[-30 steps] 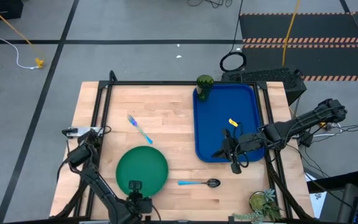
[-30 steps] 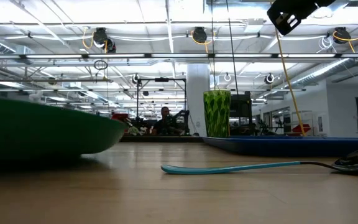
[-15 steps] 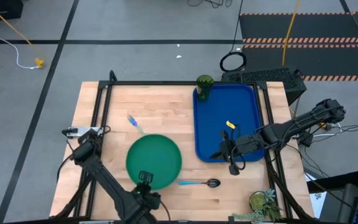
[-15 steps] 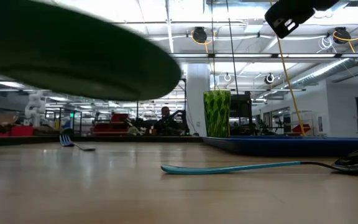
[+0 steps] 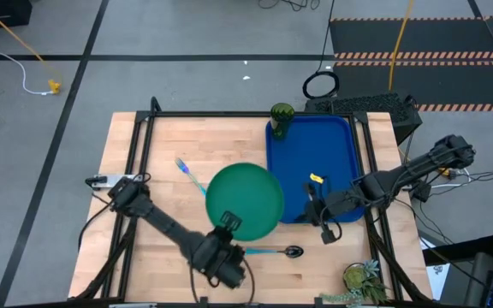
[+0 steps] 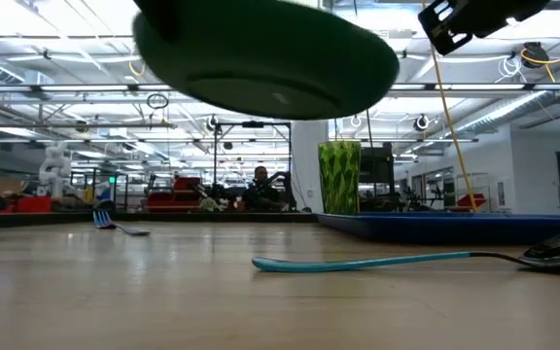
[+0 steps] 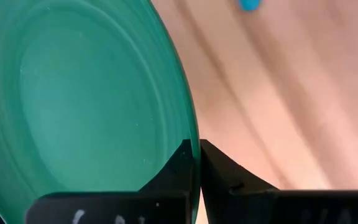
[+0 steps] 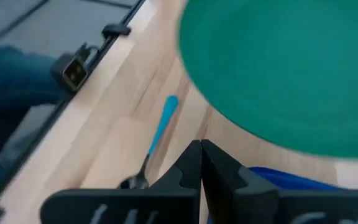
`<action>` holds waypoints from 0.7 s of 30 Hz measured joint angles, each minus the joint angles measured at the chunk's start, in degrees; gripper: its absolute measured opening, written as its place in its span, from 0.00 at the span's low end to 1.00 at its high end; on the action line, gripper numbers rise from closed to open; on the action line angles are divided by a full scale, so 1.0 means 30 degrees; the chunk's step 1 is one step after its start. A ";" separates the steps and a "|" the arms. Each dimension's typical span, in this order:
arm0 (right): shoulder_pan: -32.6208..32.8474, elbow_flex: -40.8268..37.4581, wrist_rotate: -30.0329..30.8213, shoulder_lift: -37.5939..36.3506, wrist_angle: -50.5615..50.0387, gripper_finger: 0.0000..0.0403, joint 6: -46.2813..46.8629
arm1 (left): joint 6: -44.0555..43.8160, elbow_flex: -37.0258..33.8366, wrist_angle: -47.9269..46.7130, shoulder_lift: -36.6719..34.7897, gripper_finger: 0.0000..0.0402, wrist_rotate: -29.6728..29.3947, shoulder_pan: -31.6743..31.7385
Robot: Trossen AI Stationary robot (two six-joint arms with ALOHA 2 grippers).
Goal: Pick and place plate/cup/fork/spoon on tray
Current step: Put the green plate on the blue tray to the bottom left of the green cup
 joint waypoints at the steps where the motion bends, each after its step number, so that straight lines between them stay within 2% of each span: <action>1: 0.0129 0.0000 0.0107 0.0000 -0.0100 0.02 -0.0452 | 0.0588 0.0000 0.0007 0.0007 0.04 -0.0090 0.0308; 8: 0.0745 0.0000 0.3078 0.0000 -0.0843 0.19 -0.3249 | 0.3853 0.0000 0.0787 0.0007 0.02 -0.0340 0.2717; 13: 0.0793 0.0000 0.5435 0.0261 -0.2027 0.32 -0.4112 | 0.5516 0.0000 0.1657 0.0007 0.04 -0.0132 0.3899; 18: 0.0527 -0.0007 0.7540 0.0711 -0.3301 0.37 -0.5411 | 0.6460 -0.0001 0.2035 0.0007 0.02 -0.0066 0.4703; 21: 0.0197 -0.0007 0.7618 0.1003 -0.2996 0.36 -0.6880 | 0.6852 -0.0007 0.2061 0.0007 0.04 -0.0060 0.5047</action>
